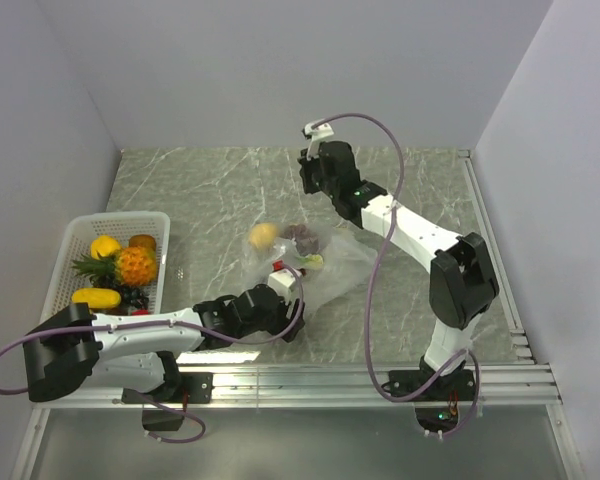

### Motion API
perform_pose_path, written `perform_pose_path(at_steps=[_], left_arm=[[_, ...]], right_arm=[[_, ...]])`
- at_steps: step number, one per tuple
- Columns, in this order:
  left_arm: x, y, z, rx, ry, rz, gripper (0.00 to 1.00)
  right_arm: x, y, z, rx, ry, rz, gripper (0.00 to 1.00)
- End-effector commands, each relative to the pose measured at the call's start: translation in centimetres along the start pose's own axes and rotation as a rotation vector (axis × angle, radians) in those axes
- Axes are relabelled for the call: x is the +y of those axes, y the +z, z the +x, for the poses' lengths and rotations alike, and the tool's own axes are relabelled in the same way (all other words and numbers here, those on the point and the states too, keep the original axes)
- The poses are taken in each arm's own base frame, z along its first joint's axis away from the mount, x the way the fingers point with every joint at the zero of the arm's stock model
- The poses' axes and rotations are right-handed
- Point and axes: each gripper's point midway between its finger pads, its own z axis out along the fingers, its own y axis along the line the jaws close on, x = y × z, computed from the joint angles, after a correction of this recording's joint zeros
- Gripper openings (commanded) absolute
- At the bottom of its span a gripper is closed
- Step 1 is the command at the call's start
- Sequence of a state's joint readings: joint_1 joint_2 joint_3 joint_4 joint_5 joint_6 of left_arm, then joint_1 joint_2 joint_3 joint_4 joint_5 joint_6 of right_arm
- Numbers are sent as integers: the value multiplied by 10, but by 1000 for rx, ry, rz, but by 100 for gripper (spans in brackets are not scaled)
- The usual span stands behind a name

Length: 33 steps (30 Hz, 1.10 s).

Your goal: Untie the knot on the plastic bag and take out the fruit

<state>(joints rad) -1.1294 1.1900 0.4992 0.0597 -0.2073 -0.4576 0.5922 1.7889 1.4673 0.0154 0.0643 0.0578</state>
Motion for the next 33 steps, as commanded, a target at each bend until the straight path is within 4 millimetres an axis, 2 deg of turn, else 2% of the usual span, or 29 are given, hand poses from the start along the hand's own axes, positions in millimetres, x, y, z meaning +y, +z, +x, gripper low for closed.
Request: perform_pose_path(at_steps=[1, 2, 3, 6, 7, 8, 9, 10, 11, 12, 13, 14, 15, 17, 18, 20, 22, 23, 25, 26, 28, 29, 33], left_arm=[[-2, -3, -16, -53, -20, -6, 78], [-2, -6, -24, -75, -30, -14, 79], [-1, -7, -28, -89, -36, -19, 79], [1, -14, -48, -165, -63, -41, 82], [1, -16, -52, -182, -71, -45, 83], [5, -17, -59, -207, -89, -69, 84], [7, -21, -65, -232, -107, -79, 85], [8, -22, -71, -251, -123, -91, 87], [14, -24, -76, -280, -155, -125, 87], [16, -27, -82, -308, -179, -129, 87], [21, -28, -85, -325, -200, -148, 88], [26, -29, -88, -343, -240, -164, 88], [30, -30, -91, -355, -257, -174, 87], [36, -32, -98, -376, -292, -185, 88], [35, -33, -101, -381, -298, -178, 89], [38, -34, -106, -401, -329, -189, 91], [44, -35, -112, -424, -366, -224, 92], [45, -35, -115, -435, -393, -226, 92], [45, -35, -122, -456, -413, -229, 92], [45, -35, -124, -462, -424, -226, 92], [43, -34, -128, -467, -427, -222, 92], [44, -30, -127, -460, -430, -229, 93], [51, -16, -125, -450, -453, -276, 93]], right_arm=[[14, -7, 9, 16, 8, -38, 7], [14, -17, 13, 26, 16, -40, 13], [15, -24, 14, 26, 27, -42, 25], [12, -56, 17, 15, 65, -24, 49], [9, -66, 24, 37, 83, -3, 52], [3, -81, 15, 9, 101, 20, 54], [-1, -88, 33, 44, 107, 44, 57], [-5, -95, 37, 48, 129, 64, 60], [-8, -108, 31, 21, 143, 75, 61], [-15, -114, 50, 49, 149, 108, 63], [-18, -120, 57, 55, 171, 123, 64], [-21, -130, 55, 33, 189, 136, 64], [-25, -135, 75, 56, 196, 154, 66], [-26, -148, 80, 29, 230, 146, 67], [-26, -151, 96, 45, 235, 140, 66], [-21, -158, 113, 66, 255, 106, 66], [-17, -162, 125, 86, 278, 91, 66], [-16, -164, 139, 113, 281, 93, 65], [-13, -163, 145, 111, 306, 86, 65], [-11, -165, 158, 135, 309, 83, 65], [-10, -168, 167, 142, 325, 81, 65], [-12, -170, 178, 160, 325, 91, 65], [-15, -174, 190, 184, 324, 102, 65]])
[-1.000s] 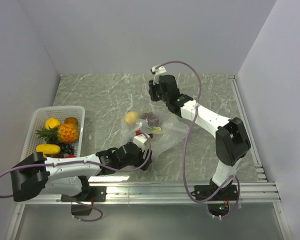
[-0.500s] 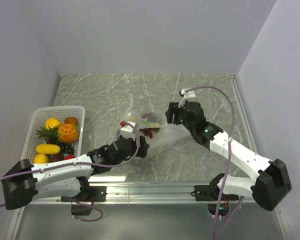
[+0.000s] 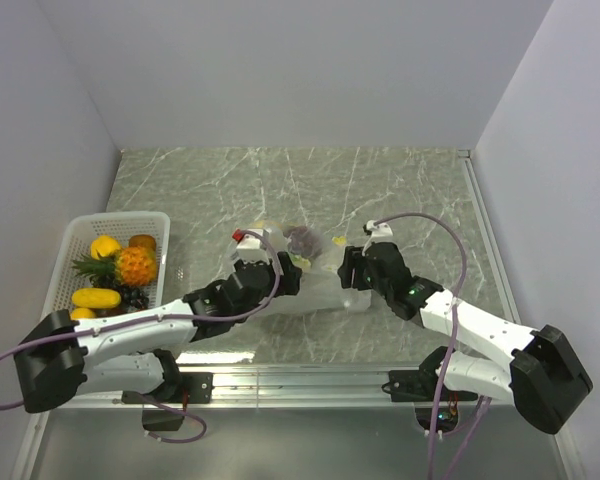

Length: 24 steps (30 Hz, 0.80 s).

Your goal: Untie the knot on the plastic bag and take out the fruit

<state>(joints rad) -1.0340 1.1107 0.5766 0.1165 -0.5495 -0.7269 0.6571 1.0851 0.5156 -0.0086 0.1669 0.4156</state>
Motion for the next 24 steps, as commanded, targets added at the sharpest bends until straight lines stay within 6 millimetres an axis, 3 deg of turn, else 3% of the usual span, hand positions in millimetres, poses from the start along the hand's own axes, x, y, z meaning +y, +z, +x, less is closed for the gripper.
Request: perform_pose_path(at_steps=[1, 3, 6, 7, 8, 9, 11, 15, 17, 20, 21, 24], left_arm=[[-9, 14, -21, -73, -80, -29, 91], [-5, 26, -18, -76, -104, -66, 89], [-11, 44, -29, -108, -195, -74, 82], [-21, 49, -42, -136, -241, -43, 78], [-18, 59, -46, -142, -276, -49, 76], [-25, 73, -67, -166, -354, -19, 73], [-35, 77, -81, -179, -384, 20, 72], [-38, 97, -125, -256, -496, 90, 72], [-49, 102, -135, -250, -516, 158, 72], [-68, 114, -135, -211, -476, 249, 74], [-75, 119, -122, -156, -429, 284, 75], [-80, 115, -109, -104, -358, 321, 80]], right_arm=[[8, -4, -11, -56, 34, -34, 65], [13, -3, -7, -44, 36, -62, 65], [17, 0, 1, -25, 38, -72, 65], [21, 1, 7, -6, 33, -79, 65], [24, 2, 10, 3, 29, -86, 65], [29, 3, 21, 35, 23, -93, 65], [32, 3, 28, 60, 23, -96, 65], [40, 2, 47, 118, 22, -128, 65], [47, 2, 55, 140, 24, -158, 65], [58, -1, 57, 152, 0, -195, 65], [58, -1, 50, 130, -3, -187, 65], [57, -11, 24, 43, -27, -175, 66]])
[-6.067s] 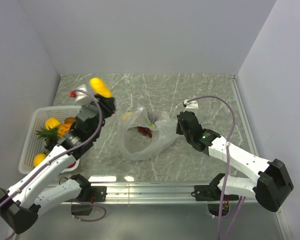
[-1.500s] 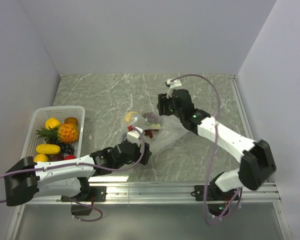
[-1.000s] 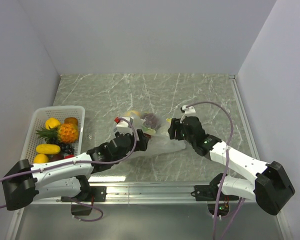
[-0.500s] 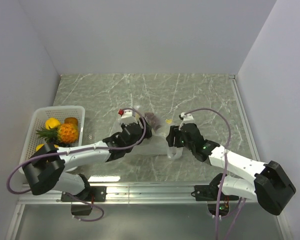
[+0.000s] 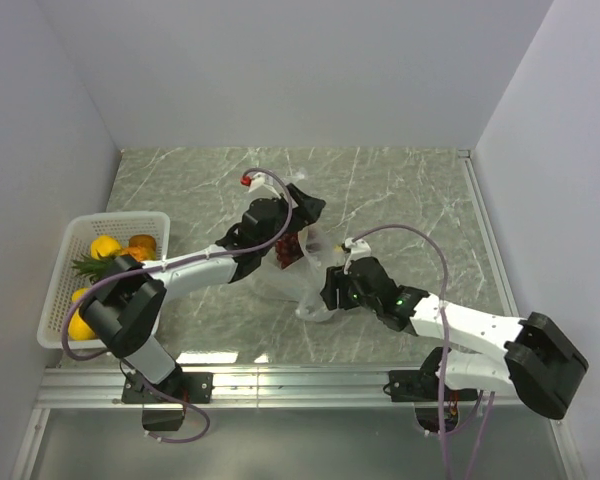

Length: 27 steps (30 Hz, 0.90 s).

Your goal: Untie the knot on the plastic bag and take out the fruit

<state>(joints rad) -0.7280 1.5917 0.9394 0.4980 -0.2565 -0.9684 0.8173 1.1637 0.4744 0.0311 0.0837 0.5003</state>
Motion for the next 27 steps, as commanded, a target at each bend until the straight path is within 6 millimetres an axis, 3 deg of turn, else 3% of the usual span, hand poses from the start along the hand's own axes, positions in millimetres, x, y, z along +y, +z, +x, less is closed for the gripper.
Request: perform_pose_path(at_steps=[1, 5, 7, 8, 10, 13, 18, 22, 27], left_arm=[[-34, -9, 10, 86, 63, 161, 81], [-16, -21, 19, 141, 155, 113, 85], [-19, -26, 20, 158, 168, 123, 85], [-18, -26, 20, 163, 168, 121, 86], [-22, -28, 18, 159, 160, 129, 86], [-25, -28, 12, 142, 144, 126, 87], [-29, -30, 1, 106, 122, 110, 87], [-24, -34, -7, 72, 86, 96, 87], [-25, -38, -13, 62, 36, 110, 87]], right_arm=[[5, -17, -40, -138, -53, 8, 66], [2, -41, -86, -276, -138, 66, 73], [9, -49, -111, -337, -197, 66, 79], [9, -46, -114, -335, -215, 77, 81], [25, -46, -136, -387, -243, 38, 83], [47, -35, -152, -428, -244, -42, 84], [56, -14, -156, -480, -199, -98, 80], [66, -10, -166, -560, -125, -176, 73], [63, 17, -157, -524, -89, -173, 70]])
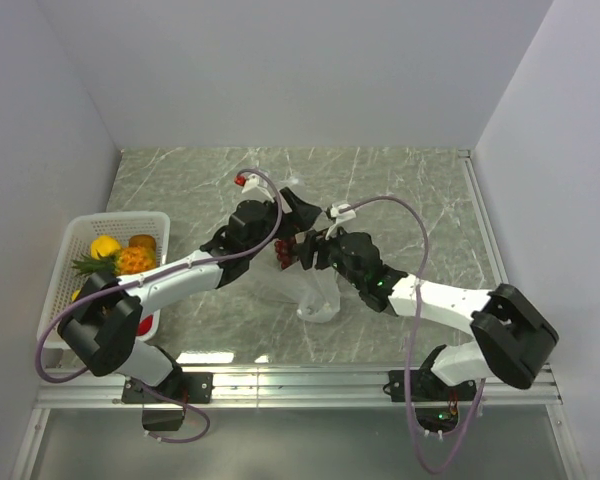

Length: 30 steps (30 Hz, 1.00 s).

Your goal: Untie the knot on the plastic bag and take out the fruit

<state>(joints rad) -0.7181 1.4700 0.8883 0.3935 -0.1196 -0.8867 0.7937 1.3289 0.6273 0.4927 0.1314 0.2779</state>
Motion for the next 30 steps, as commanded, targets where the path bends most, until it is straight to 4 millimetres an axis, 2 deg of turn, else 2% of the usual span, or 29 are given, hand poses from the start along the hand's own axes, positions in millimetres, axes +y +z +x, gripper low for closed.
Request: perform_pose_path(at_steps=[1, 2, 5, 8, 9, 11, 12, 15, 17, 18, 19, 21, 22, 23, 24, 25, 27, 28, 29, 30], left_arm=[[-20, -8, -21, -54, -45, 67, 87], [-19, -9, -20, -49, -45, 68, 87], [-19, -12, -20, -44, -51, 73, 88], [-14, -15, -17, -37, -41, 61, 88], [-14, -17, -16, -31, -31, 61, 88], [-9, -19, -8, -2, 7, 62, 90], [-9, -20, -5, 10, 26, 67, 91], [4, -21, 16, 88, 122, 70, 92], [15, -21, 34, 151, 205, 49, 91], [21, -19, 38, 163, 234, 24, 91], [16, -18, 41, 178, 260, 28, 91], [34, -14, 47, 175, 361, -82, 90], [28, -10, 43, 155, 383, -105, 90], [40, -6, 51, 179, 411, -161, 90], [40, -4, 55, 180, 422, -191, 90], [36, 4, 42, 130, 421, -238, 89], [55, 12, 50, 144, 393, -343, 89], [49, 20, 44, 115, 371, -352, 89], [68, 23, 51, 120, 361, -436, 90], [76, 24, 54, 130, 363, -472, 90]], right_arm=[[6, 13, -22, -107, 73, -29, 69], [-1, 17, -17, -97, 83, -15, 67], [-11, 22, -14, -93, 109, 0, 53], [-23, 21, -16, -102, 121, 43, 23], [-33, 20, -20, -114, 129, 77, 9], [-48, 16, -29, -126, 142, 144, 0], [-63, 14, -34, -138, 152, 211, 0], [-78, 8, -43, -142, 139, 287, 0], [-88, 6, -42, -125, 134, 348, 0], [-90, 6, -40, -121, 141, 361, 0], [-90, 6, -37, -109, 140, 363, 0], [-91, 6, -31, -95, 160, 365, 0], [-92, 5, -27, -86, 165, 372, 0], [-92, 5, -26, -85, 171, 374, 0], [-92, 5, -25, -83, 176, 374, 0], [-93, 4, -23, -79, 175, 379, 0], [-93, 4, -24, -79, 169, 380, 0], [-94, 3, -26, -81, 168, 381, 0], [-93, 2, -25, -79, 166, 380, 0], [-93, 1, -26, -82, 164, 378, 0]])
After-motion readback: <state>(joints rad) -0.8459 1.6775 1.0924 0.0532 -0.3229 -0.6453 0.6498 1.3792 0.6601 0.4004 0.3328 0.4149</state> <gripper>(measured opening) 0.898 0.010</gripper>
